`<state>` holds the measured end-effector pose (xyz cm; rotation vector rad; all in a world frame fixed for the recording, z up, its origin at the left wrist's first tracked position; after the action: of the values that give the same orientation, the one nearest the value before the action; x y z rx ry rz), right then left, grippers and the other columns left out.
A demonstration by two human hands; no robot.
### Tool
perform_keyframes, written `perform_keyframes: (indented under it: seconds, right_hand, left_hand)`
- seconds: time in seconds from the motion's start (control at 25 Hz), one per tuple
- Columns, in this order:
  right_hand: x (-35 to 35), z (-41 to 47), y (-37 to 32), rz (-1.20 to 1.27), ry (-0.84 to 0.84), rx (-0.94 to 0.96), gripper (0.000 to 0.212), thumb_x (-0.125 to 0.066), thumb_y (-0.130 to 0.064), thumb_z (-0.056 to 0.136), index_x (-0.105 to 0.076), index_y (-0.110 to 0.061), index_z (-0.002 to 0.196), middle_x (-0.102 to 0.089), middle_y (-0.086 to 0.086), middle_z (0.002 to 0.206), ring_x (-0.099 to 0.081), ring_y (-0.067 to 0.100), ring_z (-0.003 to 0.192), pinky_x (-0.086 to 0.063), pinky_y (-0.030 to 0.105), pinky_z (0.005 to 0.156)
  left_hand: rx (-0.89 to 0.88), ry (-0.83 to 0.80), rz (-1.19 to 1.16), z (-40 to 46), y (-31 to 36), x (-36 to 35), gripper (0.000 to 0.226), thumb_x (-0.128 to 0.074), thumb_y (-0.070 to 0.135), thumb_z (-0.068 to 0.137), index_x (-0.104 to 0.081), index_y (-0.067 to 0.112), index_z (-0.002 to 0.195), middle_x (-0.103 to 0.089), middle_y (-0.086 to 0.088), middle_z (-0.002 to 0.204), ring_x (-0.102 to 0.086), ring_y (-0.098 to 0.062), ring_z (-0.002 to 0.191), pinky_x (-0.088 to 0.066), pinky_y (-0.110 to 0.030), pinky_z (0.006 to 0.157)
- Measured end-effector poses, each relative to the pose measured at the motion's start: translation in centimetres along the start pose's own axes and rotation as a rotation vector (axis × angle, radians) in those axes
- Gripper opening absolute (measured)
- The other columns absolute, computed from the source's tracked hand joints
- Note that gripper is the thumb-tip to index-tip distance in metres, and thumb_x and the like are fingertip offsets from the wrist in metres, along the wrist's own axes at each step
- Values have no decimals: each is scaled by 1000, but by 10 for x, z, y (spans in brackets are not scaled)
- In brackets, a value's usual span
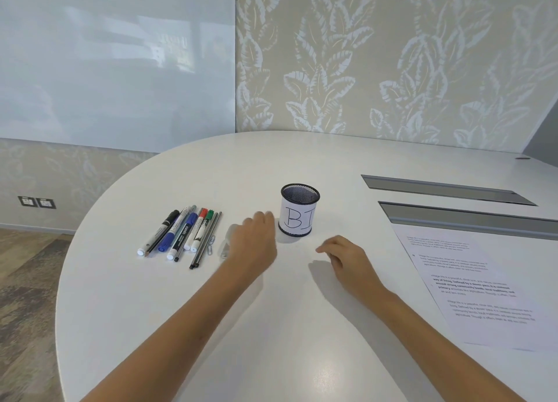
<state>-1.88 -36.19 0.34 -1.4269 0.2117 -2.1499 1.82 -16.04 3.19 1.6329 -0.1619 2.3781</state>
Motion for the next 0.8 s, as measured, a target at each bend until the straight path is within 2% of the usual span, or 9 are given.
perform_keyframes:
  seconds: [0.08,0.16,0.32,0.44,0.56,0.8]
  right_hand:
    - [-7,21,-11,-41,-61,89,43,-45,20,76,-72,-6,98,-68,6,102,-65,22,89,-42,14,77]
    - [-17,37,-21,-96,-137,168,47,-44,20,73,-70,-4,103,-69,8,108,-64,26,96,-48,25,82]
    - [-33,44,-21,-196,-311,231,42,-41,9,86,-64,-8,117,-61,3,123,-55,23,110,-44,35,92]
    - [-31,39,-7,-207,-299,195,37,-42,5,89,-63,-9,116,-59,2,117,-52,24,105,-44,35,90]
    - [-25,32,2,-211,-279,130,42,-42,11,82,-65,-9,112,-60,4,110,-53,27,101,-44,35,87]
    - [-28,4,-19,-225,-243,22,45,-41,12,78,-65,-7,111,-58,7,108,-52,27,102,-46,37,83]
  left_hand:
    - [-160,14,-82,-13,11,-16,30,-50,-2,77,-56,1,106,-59,-16,107,-58,-37,92,-49,-41,67]
    - [-233,5,-114,-19,11,-35,24,-56,-5,72,-63,-1,94,-63,-18,100,-62,-39,85,-52,-42,62]
    - [-208,-7,-222,-27,3,-52,27,-44,5,82,-65,0,100,-66,-14,109,-63,-34,91,-54,-40,72]
    - [-200,6,-254,-29,2,-54,34,-43,9,82,-66,-2,105,-67,-17,114,-65,-33,99,-56,-40,78]
    - [-186,13,-283,-30,2,-51,40,-39,12,85,-63,-1,114,-63,-16,123,-61,-32,109,-51,-40,86]
    - [-184,9,-282,-31,0,-53,34,-47,9,80,-67,-1,105,-68,-16,113,-66,-32,99,-55,-39,76]
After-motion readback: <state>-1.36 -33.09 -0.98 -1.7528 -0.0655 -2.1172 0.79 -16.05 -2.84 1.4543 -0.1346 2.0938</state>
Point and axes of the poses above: each hand's wrist, its own z-axis towards the middle knuckle, its own x-axis out of the back of the hand, y = z × x, the point moved 2 cm from there along z, towards the middle knuckle
